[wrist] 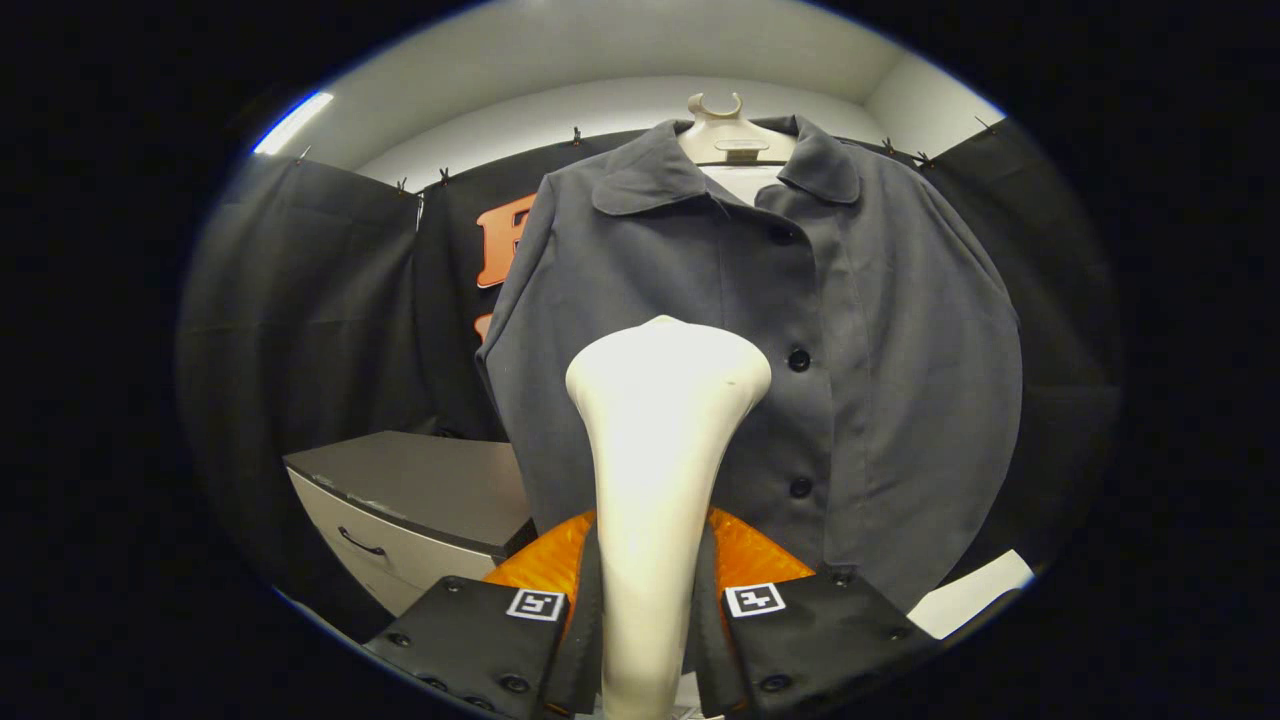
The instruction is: Iron the clothes twice with a garment steamer, once on the left side and once on the right side.
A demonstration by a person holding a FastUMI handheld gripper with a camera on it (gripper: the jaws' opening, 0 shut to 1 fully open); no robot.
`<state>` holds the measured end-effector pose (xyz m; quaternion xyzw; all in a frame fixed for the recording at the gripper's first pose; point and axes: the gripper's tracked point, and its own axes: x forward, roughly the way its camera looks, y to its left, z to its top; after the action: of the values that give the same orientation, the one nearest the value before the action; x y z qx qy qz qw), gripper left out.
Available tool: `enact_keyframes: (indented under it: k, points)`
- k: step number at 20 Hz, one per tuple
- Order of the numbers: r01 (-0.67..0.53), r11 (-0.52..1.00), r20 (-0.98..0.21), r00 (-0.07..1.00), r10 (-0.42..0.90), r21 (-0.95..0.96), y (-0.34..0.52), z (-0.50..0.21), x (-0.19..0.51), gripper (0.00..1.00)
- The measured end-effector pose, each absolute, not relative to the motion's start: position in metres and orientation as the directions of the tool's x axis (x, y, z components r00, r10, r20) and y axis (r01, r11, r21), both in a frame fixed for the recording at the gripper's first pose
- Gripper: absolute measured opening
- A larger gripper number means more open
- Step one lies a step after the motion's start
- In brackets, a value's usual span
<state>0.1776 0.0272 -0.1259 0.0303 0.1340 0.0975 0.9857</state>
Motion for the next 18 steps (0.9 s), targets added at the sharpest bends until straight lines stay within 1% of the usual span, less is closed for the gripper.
enact_keyframes:
  k: [11, 18]
  points:
    - [-0.147, 0.983, -0.373, 0.911, 0.178, 0.111, 0.022, -0.211, 0.135, 0.45]
    - [-0.134, 0.980, -0.477, 0.859, 0.187, 0.144, 0.026, -0.275, 0.098, 0.45]
